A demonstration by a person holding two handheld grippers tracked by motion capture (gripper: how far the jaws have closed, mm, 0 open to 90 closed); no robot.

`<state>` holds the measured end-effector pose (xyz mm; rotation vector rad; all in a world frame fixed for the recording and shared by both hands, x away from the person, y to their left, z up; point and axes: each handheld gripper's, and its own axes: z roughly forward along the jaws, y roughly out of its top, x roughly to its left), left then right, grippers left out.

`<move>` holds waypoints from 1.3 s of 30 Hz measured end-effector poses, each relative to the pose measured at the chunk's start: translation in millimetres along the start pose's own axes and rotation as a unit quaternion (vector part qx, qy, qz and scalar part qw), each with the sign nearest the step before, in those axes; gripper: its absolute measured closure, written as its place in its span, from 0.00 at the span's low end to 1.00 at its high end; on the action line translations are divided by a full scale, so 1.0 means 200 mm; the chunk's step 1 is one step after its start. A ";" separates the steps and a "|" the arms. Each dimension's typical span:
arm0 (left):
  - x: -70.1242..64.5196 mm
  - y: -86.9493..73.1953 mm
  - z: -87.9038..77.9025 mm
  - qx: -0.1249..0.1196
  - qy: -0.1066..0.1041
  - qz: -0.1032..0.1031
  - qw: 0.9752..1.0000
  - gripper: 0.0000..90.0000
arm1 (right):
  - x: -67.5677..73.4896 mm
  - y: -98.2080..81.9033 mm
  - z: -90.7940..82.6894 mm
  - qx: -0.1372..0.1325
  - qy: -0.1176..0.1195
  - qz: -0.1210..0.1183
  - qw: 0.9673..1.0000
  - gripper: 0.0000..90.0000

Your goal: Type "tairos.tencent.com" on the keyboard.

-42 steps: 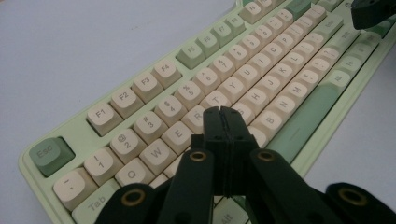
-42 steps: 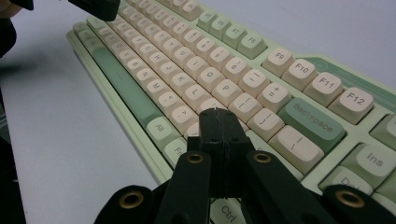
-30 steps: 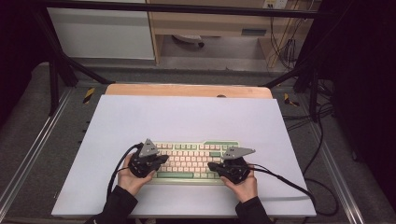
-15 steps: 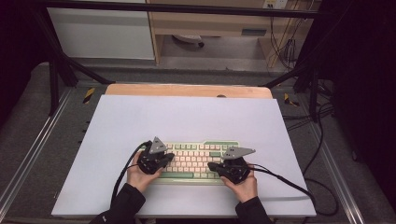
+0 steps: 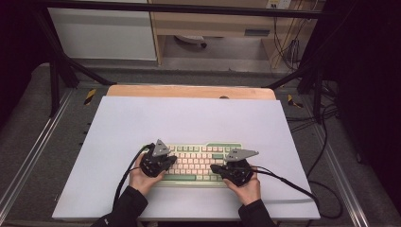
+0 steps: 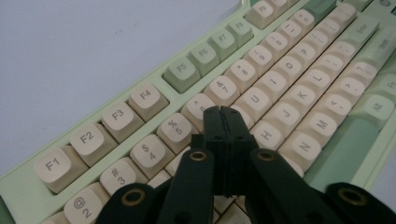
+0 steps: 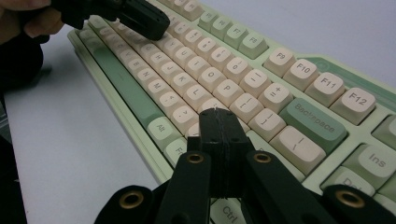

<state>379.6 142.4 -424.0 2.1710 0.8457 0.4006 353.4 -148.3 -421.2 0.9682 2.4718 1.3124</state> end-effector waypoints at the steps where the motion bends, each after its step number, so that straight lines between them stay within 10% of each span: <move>1: 0.00 0.00 -0.01 -0.001 -0.001 0.001 1.000 1.00 | 0.00 0.00 0.00 0.000 0.000 0.001 1.000 1.00; 28: 0.05 -0.07 -0.20 -0.024 0.000 -0.004 1.000 1.00 | 0.00 0.00 0.00 0.000 -0.001 0.000 1.000 1.00; 39: 0.09 -0.08 -0.16 -0.018 0.012 -0.020 1.000 1.00 | 0.00 0.00 0.00 -0.001 0.000 0.001 1.000 1.00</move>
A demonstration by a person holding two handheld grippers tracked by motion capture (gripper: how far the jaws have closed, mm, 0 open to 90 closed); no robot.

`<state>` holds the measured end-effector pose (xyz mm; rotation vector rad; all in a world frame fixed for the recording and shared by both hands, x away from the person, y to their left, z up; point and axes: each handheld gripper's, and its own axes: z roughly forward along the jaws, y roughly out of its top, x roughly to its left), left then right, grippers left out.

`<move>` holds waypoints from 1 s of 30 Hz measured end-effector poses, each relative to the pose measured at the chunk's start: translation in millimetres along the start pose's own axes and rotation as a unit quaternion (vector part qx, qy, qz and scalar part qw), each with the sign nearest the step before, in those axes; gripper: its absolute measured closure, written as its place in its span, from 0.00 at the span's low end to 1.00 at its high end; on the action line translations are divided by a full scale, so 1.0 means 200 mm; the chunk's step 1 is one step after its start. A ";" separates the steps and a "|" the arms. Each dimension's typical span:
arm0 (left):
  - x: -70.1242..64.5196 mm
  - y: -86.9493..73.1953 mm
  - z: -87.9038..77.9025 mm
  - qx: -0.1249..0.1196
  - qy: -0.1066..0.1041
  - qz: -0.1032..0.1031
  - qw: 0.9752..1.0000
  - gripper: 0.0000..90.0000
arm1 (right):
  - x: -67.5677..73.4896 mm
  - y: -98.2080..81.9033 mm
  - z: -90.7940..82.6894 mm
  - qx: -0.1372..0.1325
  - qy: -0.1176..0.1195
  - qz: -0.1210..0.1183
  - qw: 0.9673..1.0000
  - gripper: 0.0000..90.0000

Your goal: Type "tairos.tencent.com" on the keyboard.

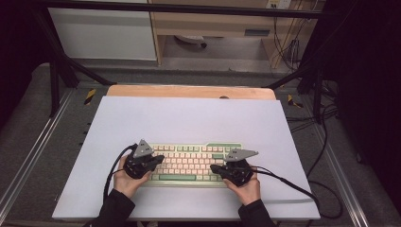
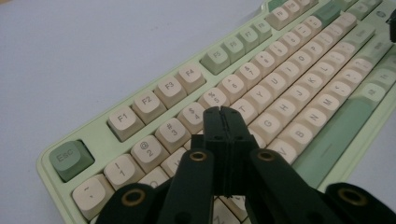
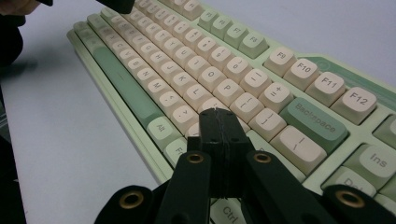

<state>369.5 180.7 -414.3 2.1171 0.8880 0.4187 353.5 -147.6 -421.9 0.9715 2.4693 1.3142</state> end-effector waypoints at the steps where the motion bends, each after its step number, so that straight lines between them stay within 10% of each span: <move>1: 0.00 0.00 0.01 0.002 0.001 0.000 1.000 1.00 | 0.00 0.00 0.00 0.000 0.000 0.001 1.000 1.00; 21: 0.01 -0.02 0.08 0.018 0.008 -0.002 1.000 1.00 | 0.00 0.00 0.00 0.000 0.000 -0.001 1.000 1.00; 30: 0.02 -0.02 -0.01 -0.002 0.003 -0.001 1.000 1.00 | 0.00 0.01 -0.01 -0.004 0.004 0.001 1.000 1.00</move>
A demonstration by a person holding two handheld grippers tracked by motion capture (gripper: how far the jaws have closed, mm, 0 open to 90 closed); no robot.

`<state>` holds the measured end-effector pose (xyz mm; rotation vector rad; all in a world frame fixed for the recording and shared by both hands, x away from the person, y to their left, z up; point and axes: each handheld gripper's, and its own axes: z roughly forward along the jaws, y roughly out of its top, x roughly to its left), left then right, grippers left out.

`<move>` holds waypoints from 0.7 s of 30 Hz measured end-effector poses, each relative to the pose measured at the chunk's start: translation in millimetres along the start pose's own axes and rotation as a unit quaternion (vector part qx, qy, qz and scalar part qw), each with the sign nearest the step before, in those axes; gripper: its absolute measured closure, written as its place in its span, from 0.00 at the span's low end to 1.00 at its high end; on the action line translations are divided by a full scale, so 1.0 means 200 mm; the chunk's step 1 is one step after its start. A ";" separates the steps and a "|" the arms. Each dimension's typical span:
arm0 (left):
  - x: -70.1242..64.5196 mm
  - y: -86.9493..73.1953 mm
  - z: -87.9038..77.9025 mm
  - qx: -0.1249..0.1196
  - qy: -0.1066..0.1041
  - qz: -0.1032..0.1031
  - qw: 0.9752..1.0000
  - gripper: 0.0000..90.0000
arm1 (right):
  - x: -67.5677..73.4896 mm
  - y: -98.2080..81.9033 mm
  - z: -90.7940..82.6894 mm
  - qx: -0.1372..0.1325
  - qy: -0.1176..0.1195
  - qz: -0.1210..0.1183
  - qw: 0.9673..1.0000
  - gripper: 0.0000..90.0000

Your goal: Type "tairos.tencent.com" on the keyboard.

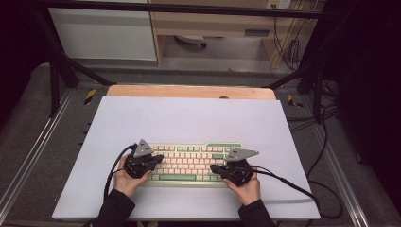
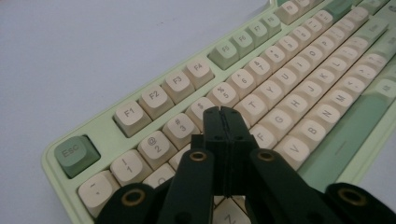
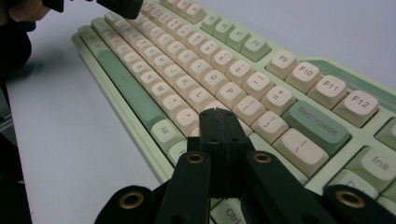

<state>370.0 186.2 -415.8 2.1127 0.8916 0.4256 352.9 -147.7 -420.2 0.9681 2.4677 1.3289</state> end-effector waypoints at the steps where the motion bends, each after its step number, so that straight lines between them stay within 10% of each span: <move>1: 0.00 0.00 -0.01 -0.002 -0.001 0.000 1.000 1.00 | 0.00 0.00 0.00 -0.001 0.001 0.000 1.000 1.00; 21: 0.04 -0.12 -0.15 0.002 -0.005 -0.003 1.000 1.00 | 0.04 0.04 0.05 -0.001 0.012 0.002 1.000 1.00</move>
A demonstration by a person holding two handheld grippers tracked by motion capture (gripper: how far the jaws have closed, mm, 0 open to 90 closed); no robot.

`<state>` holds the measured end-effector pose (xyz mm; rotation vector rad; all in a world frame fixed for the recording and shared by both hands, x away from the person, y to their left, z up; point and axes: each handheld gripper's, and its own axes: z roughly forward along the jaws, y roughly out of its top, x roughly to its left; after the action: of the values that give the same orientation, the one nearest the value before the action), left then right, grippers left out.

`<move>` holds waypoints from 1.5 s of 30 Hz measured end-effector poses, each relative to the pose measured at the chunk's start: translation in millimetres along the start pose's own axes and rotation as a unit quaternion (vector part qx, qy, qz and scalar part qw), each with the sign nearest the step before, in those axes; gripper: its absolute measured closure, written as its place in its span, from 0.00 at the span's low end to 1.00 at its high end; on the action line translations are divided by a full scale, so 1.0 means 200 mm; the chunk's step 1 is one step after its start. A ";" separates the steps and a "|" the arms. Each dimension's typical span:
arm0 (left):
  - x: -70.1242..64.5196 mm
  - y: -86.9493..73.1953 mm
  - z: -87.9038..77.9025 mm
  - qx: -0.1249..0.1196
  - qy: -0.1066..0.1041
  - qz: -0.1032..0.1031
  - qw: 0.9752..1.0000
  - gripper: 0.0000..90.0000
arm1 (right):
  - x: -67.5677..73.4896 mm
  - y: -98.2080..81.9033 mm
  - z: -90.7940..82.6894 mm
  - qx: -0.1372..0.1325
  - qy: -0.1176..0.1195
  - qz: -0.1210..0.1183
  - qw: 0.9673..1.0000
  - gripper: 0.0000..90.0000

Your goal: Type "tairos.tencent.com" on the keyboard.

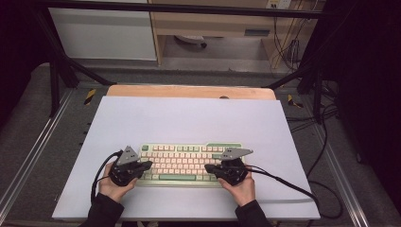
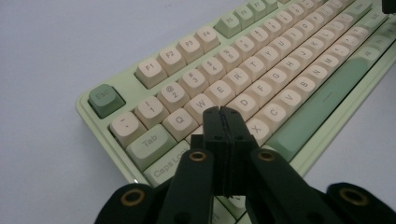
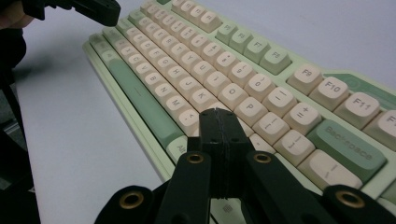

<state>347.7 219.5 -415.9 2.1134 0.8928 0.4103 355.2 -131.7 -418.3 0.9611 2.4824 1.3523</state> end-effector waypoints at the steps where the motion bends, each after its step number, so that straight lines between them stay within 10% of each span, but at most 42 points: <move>1: 0.00 0.00 0.00 -0.001 0.001 -0.001 1.000 1.00 | 0.00 0.00 0.00 0.001 0.003 0.001 1.000 1.00; 45: 0.02 -0.02 -0.01 -0.001 -0.004 -0.006 1.000 1.00 | 0.16 0.11 0.34 0.026 0.030 -0.011 0.999 1.00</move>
<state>347.4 224.0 -418.1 2.1048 0.8998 0.3957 368.5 -55.6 -435.7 0.9145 2.5765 1.3354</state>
